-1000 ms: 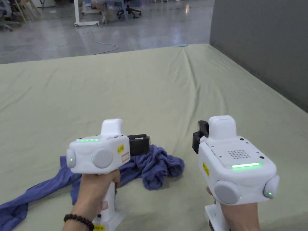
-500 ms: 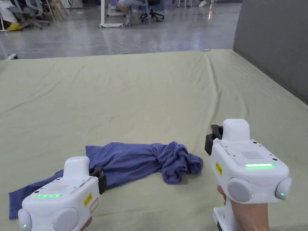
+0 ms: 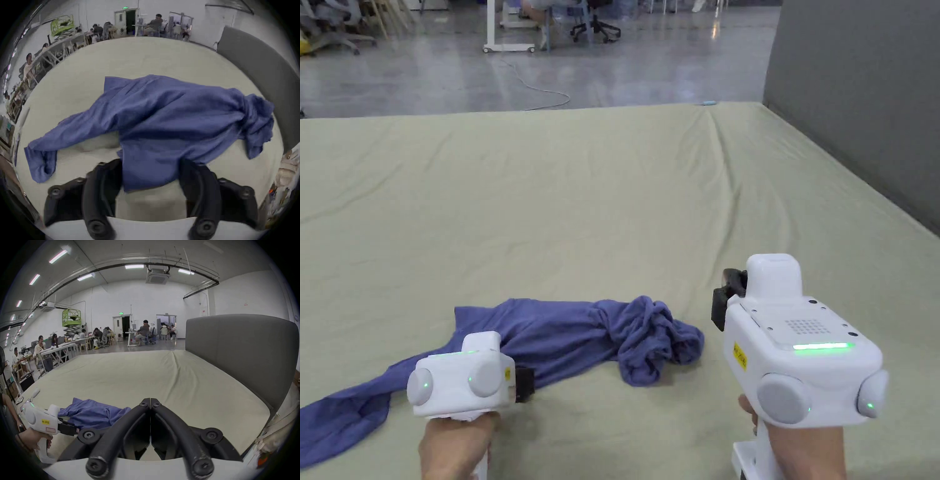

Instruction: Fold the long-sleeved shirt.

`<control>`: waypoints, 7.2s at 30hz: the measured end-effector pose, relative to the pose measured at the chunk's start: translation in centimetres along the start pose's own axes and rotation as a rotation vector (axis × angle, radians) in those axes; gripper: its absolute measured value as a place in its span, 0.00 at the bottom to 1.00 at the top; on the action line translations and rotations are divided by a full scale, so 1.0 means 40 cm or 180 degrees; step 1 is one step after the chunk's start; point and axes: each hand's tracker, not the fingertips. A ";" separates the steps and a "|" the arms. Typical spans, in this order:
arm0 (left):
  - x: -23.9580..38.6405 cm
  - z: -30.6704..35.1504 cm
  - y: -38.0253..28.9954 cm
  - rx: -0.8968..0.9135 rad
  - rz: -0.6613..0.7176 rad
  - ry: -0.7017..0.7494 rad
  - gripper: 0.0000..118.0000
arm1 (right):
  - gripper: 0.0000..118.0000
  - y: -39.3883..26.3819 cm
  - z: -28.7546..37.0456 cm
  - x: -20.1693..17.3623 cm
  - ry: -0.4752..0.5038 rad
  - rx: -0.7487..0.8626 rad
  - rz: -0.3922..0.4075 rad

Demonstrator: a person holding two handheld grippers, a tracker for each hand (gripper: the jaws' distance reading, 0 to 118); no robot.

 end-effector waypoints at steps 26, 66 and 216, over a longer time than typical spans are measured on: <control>-0.055 0.224 0.124 0.0743 -0.0030 -0.0525 0.00 | 0.11 0.085 -0.466 -0.071 0.0665 -0.1466 0.0296; -0.057 0.307 0.769 0.1177 -0.0144 -0.0491 0.00 | 0.05 0.512 -0.725 -0.032 0.0430 -0.1025 -0.0081; -0.121 0.435 0.625 0.1419 -0.0009 -0.0353 0.04 | 0.03 0.505 -0.513 0.178 0.0362 -0.0980 -0.0096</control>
